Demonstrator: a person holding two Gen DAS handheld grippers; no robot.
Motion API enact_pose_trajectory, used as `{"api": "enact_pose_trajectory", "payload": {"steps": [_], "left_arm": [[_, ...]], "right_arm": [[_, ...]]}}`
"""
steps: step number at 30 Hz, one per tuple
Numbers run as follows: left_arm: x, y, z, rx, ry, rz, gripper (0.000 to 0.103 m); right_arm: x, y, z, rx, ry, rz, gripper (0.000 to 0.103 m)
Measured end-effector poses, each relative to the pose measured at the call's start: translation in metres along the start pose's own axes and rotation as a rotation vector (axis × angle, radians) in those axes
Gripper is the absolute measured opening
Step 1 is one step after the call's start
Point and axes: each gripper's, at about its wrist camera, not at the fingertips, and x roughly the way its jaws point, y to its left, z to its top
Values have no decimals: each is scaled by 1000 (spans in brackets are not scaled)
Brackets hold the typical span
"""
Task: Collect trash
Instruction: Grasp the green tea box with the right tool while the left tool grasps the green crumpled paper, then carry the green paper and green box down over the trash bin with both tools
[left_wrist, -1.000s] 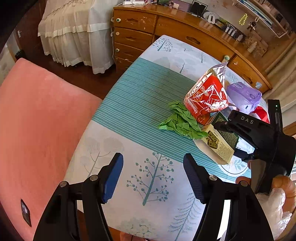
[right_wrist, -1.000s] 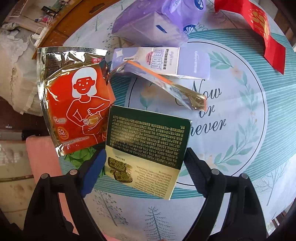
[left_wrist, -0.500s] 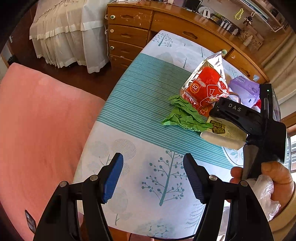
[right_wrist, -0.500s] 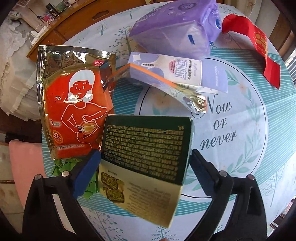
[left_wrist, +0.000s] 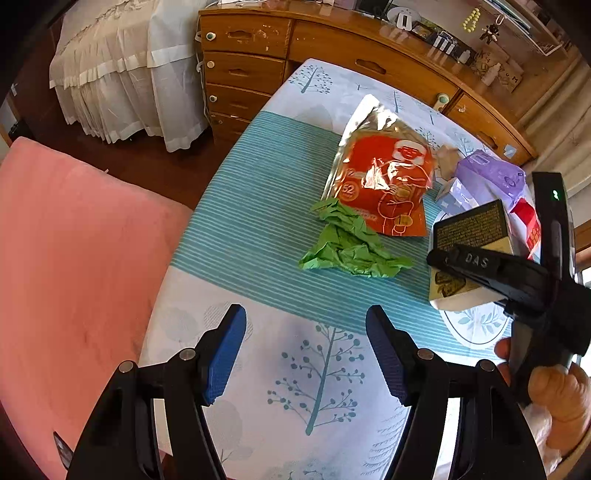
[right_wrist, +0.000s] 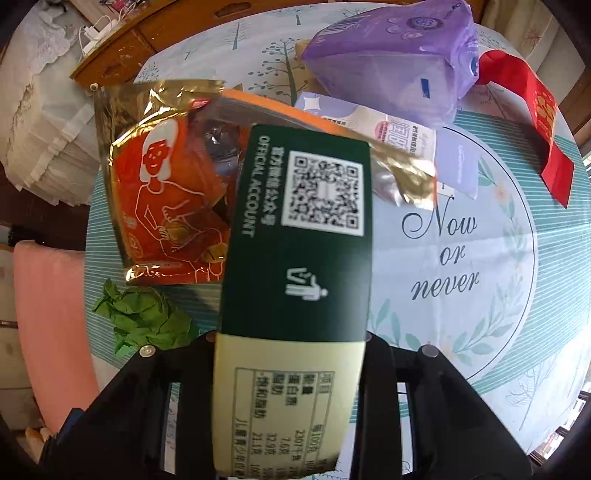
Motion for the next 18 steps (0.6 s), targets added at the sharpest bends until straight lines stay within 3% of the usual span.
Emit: {"api": "enact_pose_trajectory", "payload": {"steps": [9,15,18], "left_arm": [[49,-21,58,-91,74,-101,69],[92,-35,75,-118,132,-9,69],[103,-38,73,-146,151,2,69]], "right_arm": [[-9,-32,-16,-14,-6,64,27],[-5,-68,-8,-20,34,114,27],[-5,-73,-8,-43,56,127,27]]}}
